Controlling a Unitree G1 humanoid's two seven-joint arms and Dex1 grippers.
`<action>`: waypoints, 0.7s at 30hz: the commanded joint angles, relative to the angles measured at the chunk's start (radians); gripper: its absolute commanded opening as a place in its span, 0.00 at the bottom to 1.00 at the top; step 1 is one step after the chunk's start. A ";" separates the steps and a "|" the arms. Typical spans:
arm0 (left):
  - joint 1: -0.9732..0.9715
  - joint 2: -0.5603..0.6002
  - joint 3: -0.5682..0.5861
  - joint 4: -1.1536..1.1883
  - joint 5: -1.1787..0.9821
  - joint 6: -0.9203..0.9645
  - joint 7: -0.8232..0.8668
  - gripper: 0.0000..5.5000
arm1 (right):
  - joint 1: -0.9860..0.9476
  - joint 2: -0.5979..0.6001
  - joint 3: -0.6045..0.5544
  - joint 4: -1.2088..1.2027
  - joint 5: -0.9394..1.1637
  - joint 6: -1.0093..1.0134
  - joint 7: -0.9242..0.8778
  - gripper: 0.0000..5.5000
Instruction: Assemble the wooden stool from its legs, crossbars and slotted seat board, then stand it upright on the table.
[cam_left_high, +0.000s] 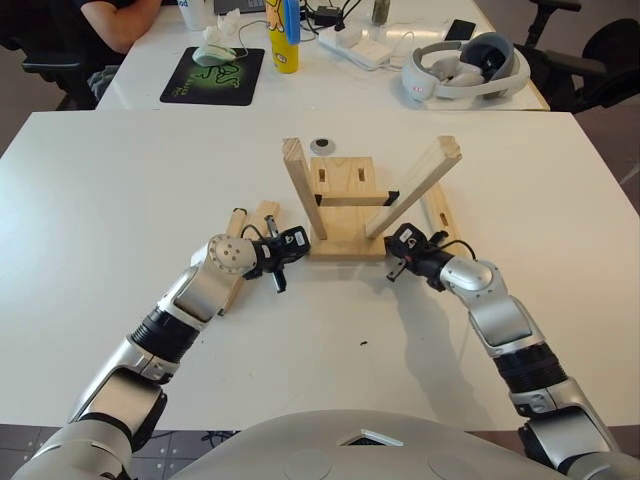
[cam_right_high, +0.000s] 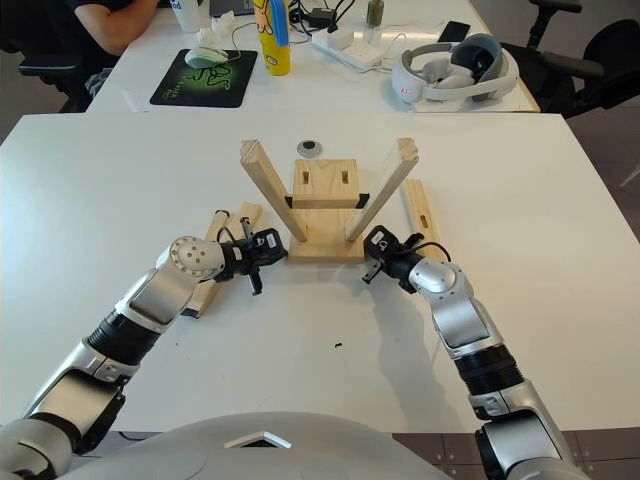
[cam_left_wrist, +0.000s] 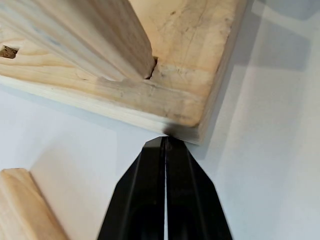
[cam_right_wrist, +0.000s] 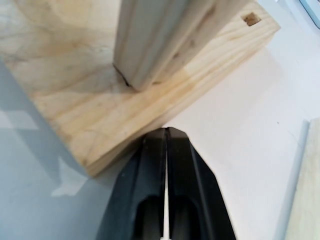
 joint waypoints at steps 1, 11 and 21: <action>-0.044 -0.006 0.005 0.070 0.010 -0.040 -0.019 0.00 | -0.005 0.027 0.052 -0.046 0.011 0.011 0.061 0.00; -0.113 0.046 0.071 0.205 0.006 -0.160 -0.085 0.00 | -0.011 0.101 0.174 -0.228 0.017 0.086 0.114 0.00; -0.130 0.011 0.142 0.263 -0.018 -0.220 -0.076 0.00 | -0.026 0.124 0.170 -0.311 0.057 0.126 0.141 0.00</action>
